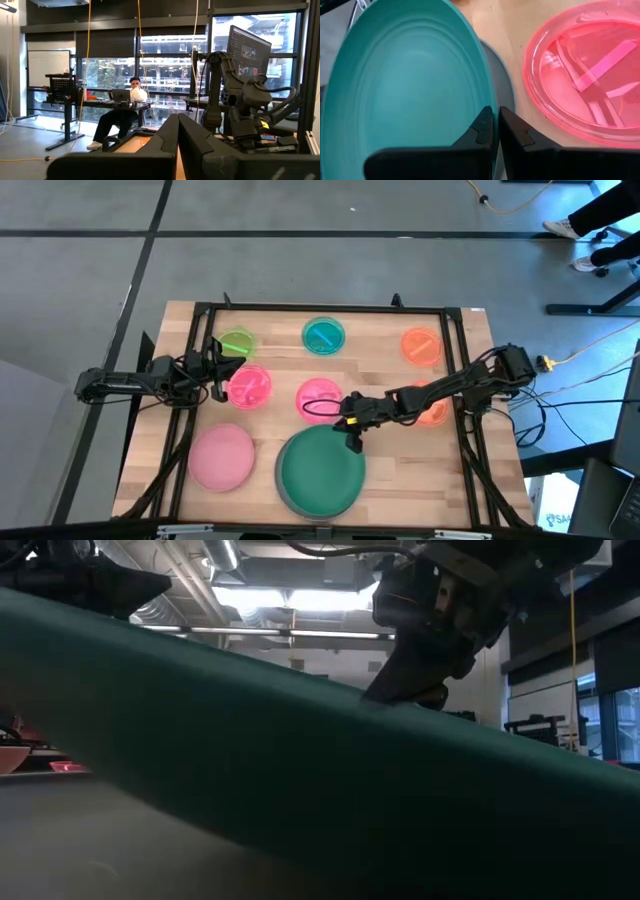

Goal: Stack plastic plates
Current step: Stack the green plate on the gray plate, then stack the pink plate on the green plate

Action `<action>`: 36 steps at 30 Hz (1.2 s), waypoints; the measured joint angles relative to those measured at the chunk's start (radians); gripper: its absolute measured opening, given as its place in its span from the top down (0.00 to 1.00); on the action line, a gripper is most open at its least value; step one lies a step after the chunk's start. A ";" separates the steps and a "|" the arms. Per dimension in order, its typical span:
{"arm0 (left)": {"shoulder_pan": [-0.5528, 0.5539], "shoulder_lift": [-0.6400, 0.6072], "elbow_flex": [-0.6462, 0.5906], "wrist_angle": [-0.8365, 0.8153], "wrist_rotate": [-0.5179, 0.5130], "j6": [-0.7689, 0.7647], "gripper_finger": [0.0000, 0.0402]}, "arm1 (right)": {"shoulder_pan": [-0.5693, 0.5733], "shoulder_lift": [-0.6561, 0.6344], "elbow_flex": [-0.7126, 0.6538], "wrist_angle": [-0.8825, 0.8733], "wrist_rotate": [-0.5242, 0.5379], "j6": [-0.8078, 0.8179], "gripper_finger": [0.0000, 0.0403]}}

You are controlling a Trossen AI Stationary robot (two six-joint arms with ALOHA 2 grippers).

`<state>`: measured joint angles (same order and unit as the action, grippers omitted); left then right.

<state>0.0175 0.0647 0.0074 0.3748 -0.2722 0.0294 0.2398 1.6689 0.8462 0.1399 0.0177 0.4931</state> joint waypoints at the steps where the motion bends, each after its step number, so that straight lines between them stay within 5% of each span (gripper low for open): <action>1: 0.000 0.000 0.000 0.000 0.000 0.000 0.99 | 0.000 0.000 0.000 -0.004 0.000 -0.001 0.97; 12: 0.000 0.000 0.000 0.000 -0.008 0.003 0.99 | 0.002 0.017 0.000 0.018 0.037 -0.078 0.71; 19: -0.001 0.034 0.016 0.003 0.005 -0.025 0.99 | 0.024 -0.118 -0.002 -0.116 0.046 -0.224 0.63; 29: -0.076 0.352 0.122 -0.004 -0.035 -0.052 0.98 | 0.180 -0.306 -0.079 -0.192 0.322 -0.317 0.62; 36: -0.115 0.608 0.269 -0.149 -0.137 -0.101 0.81 | 0.193 -0.318 -0.094 -0.192 0.351 -0.326 0.62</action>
<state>-0.0978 0.6726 0.2765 0.2259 -0.4096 -0.0712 0.4324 1.3514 0.7525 -0.0524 0.3691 0.1676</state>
